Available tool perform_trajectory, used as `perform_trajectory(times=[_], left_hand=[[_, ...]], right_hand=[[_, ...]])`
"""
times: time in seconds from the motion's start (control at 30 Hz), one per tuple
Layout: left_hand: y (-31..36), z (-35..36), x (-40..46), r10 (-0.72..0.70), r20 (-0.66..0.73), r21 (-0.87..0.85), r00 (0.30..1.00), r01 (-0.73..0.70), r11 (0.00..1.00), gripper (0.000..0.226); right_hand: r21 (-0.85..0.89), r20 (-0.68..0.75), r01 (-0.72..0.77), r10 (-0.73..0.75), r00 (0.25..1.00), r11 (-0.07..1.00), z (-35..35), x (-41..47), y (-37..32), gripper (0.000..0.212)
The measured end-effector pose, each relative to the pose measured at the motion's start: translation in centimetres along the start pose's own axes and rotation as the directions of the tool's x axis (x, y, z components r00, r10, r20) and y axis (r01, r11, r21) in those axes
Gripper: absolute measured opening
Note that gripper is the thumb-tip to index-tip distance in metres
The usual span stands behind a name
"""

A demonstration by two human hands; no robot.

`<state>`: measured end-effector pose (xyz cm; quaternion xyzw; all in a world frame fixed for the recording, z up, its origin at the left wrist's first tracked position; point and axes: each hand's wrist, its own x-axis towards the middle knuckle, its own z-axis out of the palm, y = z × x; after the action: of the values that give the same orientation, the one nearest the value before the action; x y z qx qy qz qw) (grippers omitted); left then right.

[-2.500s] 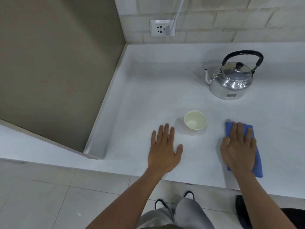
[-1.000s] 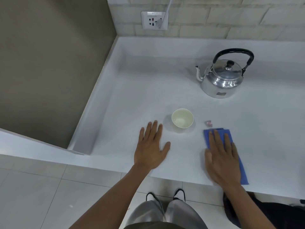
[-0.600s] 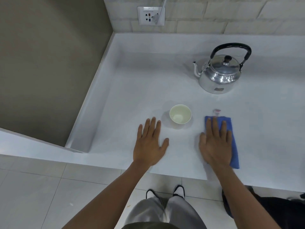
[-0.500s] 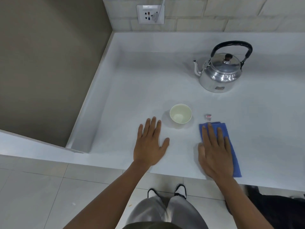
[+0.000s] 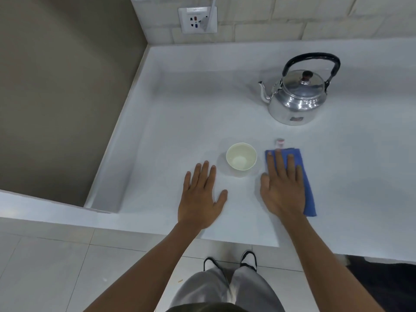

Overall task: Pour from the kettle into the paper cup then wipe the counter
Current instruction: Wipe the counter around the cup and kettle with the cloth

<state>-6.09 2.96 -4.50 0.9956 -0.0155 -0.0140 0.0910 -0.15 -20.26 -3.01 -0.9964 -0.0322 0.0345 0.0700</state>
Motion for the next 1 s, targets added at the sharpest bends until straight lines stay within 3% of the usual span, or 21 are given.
perform_trajectory(times=[0.1, 0.43, 0.7, 0.9, 1.0], left_hand=[[0.2, -0.1, 0.0, -0.007, 0.016, -0.014, 1.000, 0.007, 1.000, 0.076], [0.4, -0.3, 0.1, -0.020, 0.018, -0.026, 1.000, 0.021, 0.999, 0.075], [0.3, -0.3, 0.1, -0.018, 0.027, -0.016, 0.999, 0.018, 1.000, 0.075], [0.2, -0.3, 0.1, -0.017, 0.036, -0.009, 0.999, 0.017, 1.000, 0.075], [0.3, -0.2, 0.2, -0.012, 0.039, -0.016, 0.999, 0.012, 1.000, 0.075]], right_hand=[[-0.005, -0.009, 0.080, -0.080, 0.997, 0.997, 0.1, -1.5, 1.0, 0.065], [0.038, -0.009, -0.151, 0.152, 0.988, 0.988, -0.6, 9.1, 1.8, 0.071], [0.013, -0.004, 0.092, -0.092, 0.996, 0.996, -0.7, 0.9, 3.3, 0.063], [0.039, -0.047, -0.112, 0.114, 0.992, 0.993, -0.6, 5.9, 4.2, 0.068], [0.043, -0.023, -0.138, 0.139, 0.990, 0.989, -0.4, 6.6, 2.8, 0.068]])
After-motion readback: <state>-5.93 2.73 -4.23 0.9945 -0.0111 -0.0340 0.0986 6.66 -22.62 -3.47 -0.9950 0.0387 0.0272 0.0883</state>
